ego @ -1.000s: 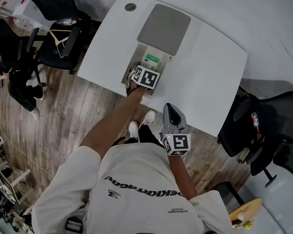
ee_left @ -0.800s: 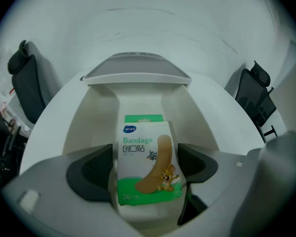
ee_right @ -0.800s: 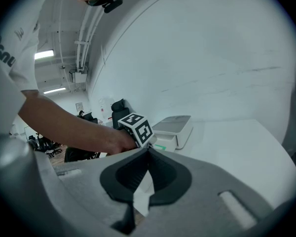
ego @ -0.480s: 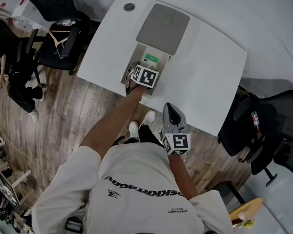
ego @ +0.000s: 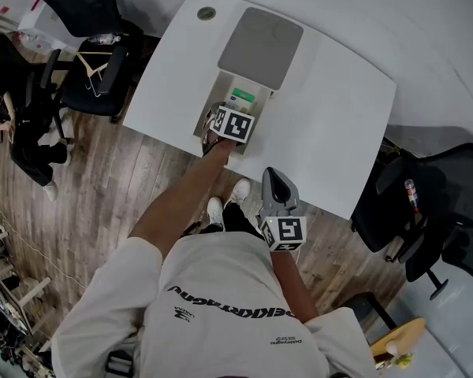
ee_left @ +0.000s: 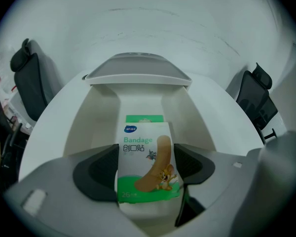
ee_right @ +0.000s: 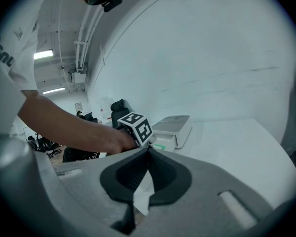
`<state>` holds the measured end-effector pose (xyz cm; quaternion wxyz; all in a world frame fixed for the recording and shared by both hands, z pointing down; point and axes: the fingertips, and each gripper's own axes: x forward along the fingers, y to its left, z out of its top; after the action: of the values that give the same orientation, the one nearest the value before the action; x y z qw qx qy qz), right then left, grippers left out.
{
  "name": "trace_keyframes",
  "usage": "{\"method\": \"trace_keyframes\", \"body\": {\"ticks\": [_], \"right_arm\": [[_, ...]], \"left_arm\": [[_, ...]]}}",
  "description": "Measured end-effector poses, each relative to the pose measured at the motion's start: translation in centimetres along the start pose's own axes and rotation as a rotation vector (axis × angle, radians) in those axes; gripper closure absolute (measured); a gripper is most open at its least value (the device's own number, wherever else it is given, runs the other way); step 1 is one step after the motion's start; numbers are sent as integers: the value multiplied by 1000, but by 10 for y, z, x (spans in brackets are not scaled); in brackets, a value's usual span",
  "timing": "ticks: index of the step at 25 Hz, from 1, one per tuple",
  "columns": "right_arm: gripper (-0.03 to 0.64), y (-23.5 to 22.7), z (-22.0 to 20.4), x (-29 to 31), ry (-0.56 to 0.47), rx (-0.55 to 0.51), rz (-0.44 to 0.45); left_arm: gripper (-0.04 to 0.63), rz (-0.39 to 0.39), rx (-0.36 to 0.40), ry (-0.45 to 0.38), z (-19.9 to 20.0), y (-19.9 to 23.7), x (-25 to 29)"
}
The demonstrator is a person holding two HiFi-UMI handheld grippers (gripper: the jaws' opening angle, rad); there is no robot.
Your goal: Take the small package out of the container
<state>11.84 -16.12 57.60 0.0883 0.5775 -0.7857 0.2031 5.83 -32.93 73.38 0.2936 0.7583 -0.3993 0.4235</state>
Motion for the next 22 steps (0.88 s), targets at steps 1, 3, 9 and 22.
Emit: {"method": "trace_keyframes", "body": {"ticks": [1, 3, 9, 22], "right_arm": [[618, 0, 0, 0, 0, 0, -1], [618, 1, -1, -1, 1, 0, -1], [618, 2, -1, -3, -2, -2, 0], [618, 11, 7, -12, -23, -14, 2]], "left_arm": [[236, 0, -5, -4, 0, 0, 0], [238, 1, -19, -9, -1, 1, 0], [238, 5, -32, -29, 1, 4, -3], [238, 2, -22, -101, 5, 0, -25]]}}
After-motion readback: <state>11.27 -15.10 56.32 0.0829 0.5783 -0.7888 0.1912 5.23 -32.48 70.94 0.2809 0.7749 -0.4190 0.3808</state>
